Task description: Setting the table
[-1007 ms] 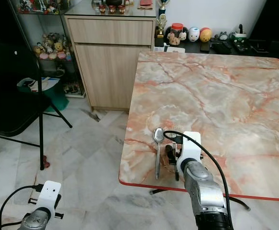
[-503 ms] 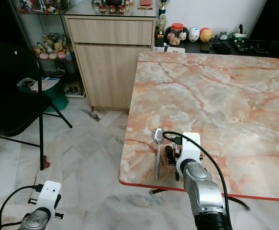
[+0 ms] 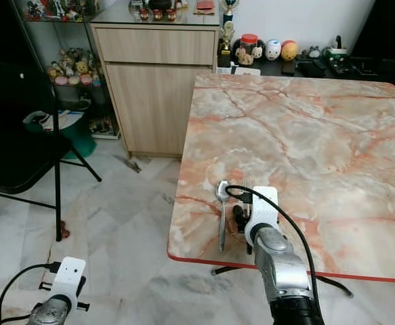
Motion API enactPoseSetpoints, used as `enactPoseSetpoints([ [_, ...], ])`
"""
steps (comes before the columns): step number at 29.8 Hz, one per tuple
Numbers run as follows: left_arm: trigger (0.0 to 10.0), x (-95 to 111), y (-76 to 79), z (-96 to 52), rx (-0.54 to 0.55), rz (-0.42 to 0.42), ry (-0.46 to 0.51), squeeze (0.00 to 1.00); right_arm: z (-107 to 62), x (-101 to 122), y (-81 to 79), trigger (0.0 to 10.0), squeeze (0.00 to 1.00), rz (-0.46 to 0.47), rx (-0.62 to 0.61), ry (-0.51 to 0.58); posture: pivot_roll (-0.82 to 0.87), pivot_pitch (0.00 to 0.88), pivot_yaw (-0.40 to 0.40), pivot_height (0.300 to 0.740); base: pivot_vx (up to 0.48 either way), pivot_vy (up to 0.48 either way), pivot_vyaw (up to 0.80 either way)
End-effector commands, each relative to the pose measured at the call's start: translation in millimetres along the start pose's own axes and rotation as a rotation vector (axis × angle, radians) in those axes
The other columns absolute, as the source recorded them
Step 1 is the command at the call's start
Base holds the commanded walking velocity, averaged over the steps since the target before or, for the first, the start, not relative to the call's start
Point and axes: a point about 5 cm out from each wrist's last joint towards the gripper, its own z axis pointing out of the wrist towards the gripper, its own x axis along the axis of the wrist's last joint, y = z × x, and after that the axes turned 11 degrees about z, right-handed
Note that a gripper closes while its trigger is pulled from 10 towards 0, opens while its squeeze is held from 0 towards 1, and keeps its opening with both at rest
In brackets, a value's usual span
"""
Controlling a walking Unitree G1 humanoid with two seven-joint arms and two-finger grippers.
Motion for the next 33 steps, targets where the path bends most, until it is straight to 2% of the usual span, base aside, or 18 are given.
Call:
enactPoseSetpoints([
  [1, 10.0, -8, 3.0, -2.4, -0.002, -0.019, -0.040, 0.00, 1.3, -9, 4.0, 0.0, 0.00, -0.008, -0.024, -0.046, 0.03, 0.000, -0.033, 0.740, 0.000, 0.000, 0.00],
  [15, 10.0, -8, 3.3, -2.1, -0.003, -0.019, -0.038, 0.00, 1.6, -12, 0.0, 0.0, 0.00, -0.007, -0.022, -0.048, 0.03, 0.000, -0.031, 0.740, 0.000, 0.000, 0.00],
  [22, 10.0, -3, 1.1, -0.4, 0.007, -0.029, -0.024, 0.00, 0.4, -15, 9.5, 0.0, 0.00, 0.000, -0.078, -0.049, 0.03, 0.000, -0.032, 0.740, 0.000, 0.000, 0.00],
  [33, 10.0, -7, 1.9, -1.9, 0.004, -0.026, -0.036, 0.00, -3.4, -27, 20.7, 0.0, 0.00, 0.015, -0.184, -0.087, 0.04, 0.000, -0.032, 0.740, 0.000, 0.000, 0.00],
])
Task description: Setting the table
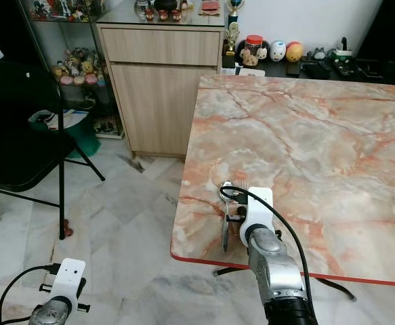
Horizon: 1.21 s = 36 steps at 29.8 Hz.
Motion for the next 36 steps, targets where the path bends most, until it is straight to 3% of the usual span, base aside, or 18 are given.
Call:
enactPoseSetpoints([
  [1, 10.0, -5, 0.4, -1.2, 0.004, -0.014, -0.029, 0.00, -1.3, -21, 27.0, 0.0, 0.00, 0.007, -0.145, -0.088, 0.04, 0.000, -0.032, 0.740, 0.000, 0.000, 0.00],
  [15, 10.0, -3, 0.4, -0.5, 0.007, -0.017, -0.017, 0.00, -15.2, -19, 53.5, 0.0, 0.00, 0.039, -0.321, -0.025, 0.03, 0.000, -0.034, 0.740, 0.000, 0.000, 0.00],
  [16, 10.0, -3, 0.4, -0.5, 0.007, -0.018, -0.017, 0.00, -15.5, -16, 53.6, 6.5, 0.00, 0.028, -0.328, -0.009, 0.03, 0.000, -0.034, 0.740, 0.000, 0.000, 0.00],
  [17, 10.0, -3, 0.3, -0.5, 0.008, -0.018, -0.017, 0.00, -15.9, -14, 53.7, 6.5, 0.00, 0.019, -0.332, 0.002, 0.03, 0.000, -0.034, 0.740, 0.000, 0.000, 0.00],
  [18, 10.0, -3, 0.3, -0.5, 0.008, -0.018, -0.017, 0.00, -16.4, -11, 54.2, 10.0, 0.00, 0.010, -0.342, 0.012, 0.03, 0.000, -0.034, 0.740, 0.000, 0.000, 0.00],
  [25, 10.0, -2, 0.1, -0.3, 0.010, -0.021, -0.014, 0.00, -23.9, 9, 60.6, 10.0, 0.00, -0.010, -0.429, 0.141, 0.04, 0.000, -0.035, 0.740, 0.000, 0.000, 0.00],
  [27, 10.0, -2, 0.5, -0.5, 0.008, -0.019, -0.017, 0.00, -25.6, 20, 56.6, 10.0, 0.00, 0.014, -0.405, 0.227, 0.03, 0.000, -0.032, 0.740, 0.000, 0.000, 0.00],
  [29, 10.0, -2, 0.9, -0.4, 0.006, -0.018, -0.017, 0.00, -25.4, 28, 48.1, 10.0, 0.00, -0.021, -0.348, 0.276, 0.03, 0.000, -0.030, 0.740, 0.000, 0.000, 0.00],
  [33, 10.0, -1, 2.1, -0.2, 0.004, -0.018, -0.016, 0.00, -25.8, 34, 41.7, 10.0, 0.00, 0.010, -0.310, 0.332, 0.04, 0.000, -0.030, 0.740, 0.000, 0.000, 0.00],
  [36, 10.0, 1, 2.8, 0.3, 0.005, -0.019, -0.009, 0.00, -27.7, 47, 27.3, 10.0, 0.00, 0.034, -0.207, 0.429, 0.03, 0.000, -0.027, 0.740, 0.000, 0.000, 0.00],
])
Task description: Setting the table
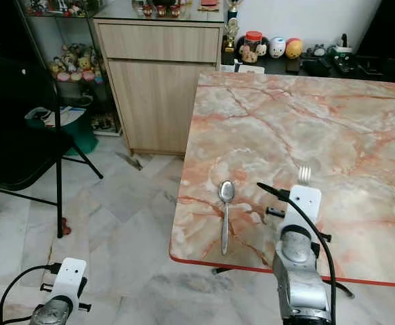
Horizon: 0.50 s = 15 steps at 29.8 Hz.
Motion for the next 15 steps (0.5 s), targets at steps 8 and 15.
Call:
enactPoseSetpoints([
  [8, 10.0, -1, 2.6, -0.1, 0.003, -0.001, -0.017, 0.00, -5.8, 31, -30.5, 10.0, 0.00, -0.005, 0.220, 0.253, 0.03, 0.000, -0.019, 0.740, 0.000, 0.000, 0.00],
  [15, 10.0, -4, 5.3, -1.3, -0.012, 0.015, -0.027, 0.00, -17.0, 31, -26.3, 10.0, 0.00, 0.030, 0.249, 0.317, 0.02, 0.000, -0.009, 0.740, 0.000, 0.000, 0.00],
])
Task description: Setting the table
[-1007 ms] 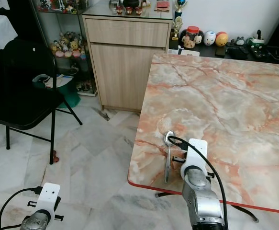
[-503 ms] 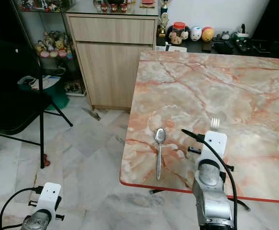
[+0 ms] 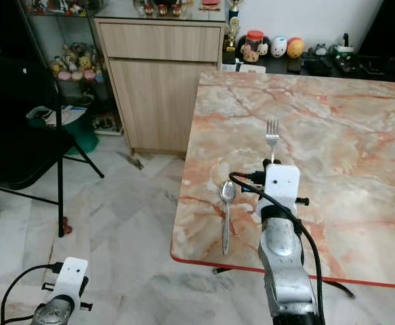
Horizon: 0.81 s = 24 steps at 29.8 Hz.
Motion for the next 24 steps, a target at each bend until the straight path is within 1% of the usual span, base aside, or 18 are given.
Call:
enactPoseSetpoints([
  [1, 10.0, -7, 4.1, -2.0, -0.013, 0.010, -0.032, 0.00, -2.2, 6, 4.3, 10.0, 0.00, 0.018, -0.005, 0.034, 0.01, 0.000, -0.006, 0.740, 0.000, 0.000, 0.00],
  [2, 10.0, -9, 5.4, -3.1, -0.019, 0.017, -0.038, 0.00, -6.1, 4, 3.8, 10.0, 0.00, 0.010, 0.010, 0.037, 0.00, 0.000, -0.004, 0.740, 0.000, 0.000, 0.00],
  [6, 10.0, -15, 8.4, -5.4, -0.034, 0.039, -0.053, 0.00, -10.1, -4, -1.7, 10.0, 0.00, -0.001, 0.042, 0.027, 0.00, 0.000, 0.000, 0.740, 0.000, 0.000, 0.00],
  [10, 10.0, -17, 9.3, -6.3, -0.039, 0.061, -0.056, 0.00, -7.1, -1, -9.1, 10.0, 0.00, 0.004, 0.066, 0.034, 0.00, 0.000, 0.000, 0.740, 0.000, 0.000, 0.00],
  [17, 10.0, -11, 6.2, -3.8, -0.028, 0.058, -0.037, 0.00, -0.5, 6, -25.9, 10.0, 0.00, 0.015, 0.135, 0.061, 0.00, 0.000, 0.000, 0.740, 0.000, -0.271, 0.00],
  [19, 10.0, -11, 5.0, -3.4, -0.021, 0.054, -0.040, 0.00, -0.3, 8, -27.1, 10.0, 0.00, 0.014, 0.144, 0.069, -0.01, 0.000, -0.002, 0.740, 0.000, -0.390, 0.00],
  [20, 10.0, -12, 4.4, -3.4, -0.020, 0.051, -0.051, 0.00, 0.5, 7, -24.6, 10.0, 0.00, 0.019, 0.123, 0.063, 0.00, 0.000, -0.002, 0.740, 0.000, -0.289, 0.00],
  [24, 10.0, -12, 4.7, -3.4, -0.022, 0.050, -0.059, 0.00, 3.2, 8, -21.6, 10.0, 0.00, 0.018, 0.109, 0.063, 0.00, 0.000, -0.002, 0.740, 0.000, -0.349, 0.00],
])
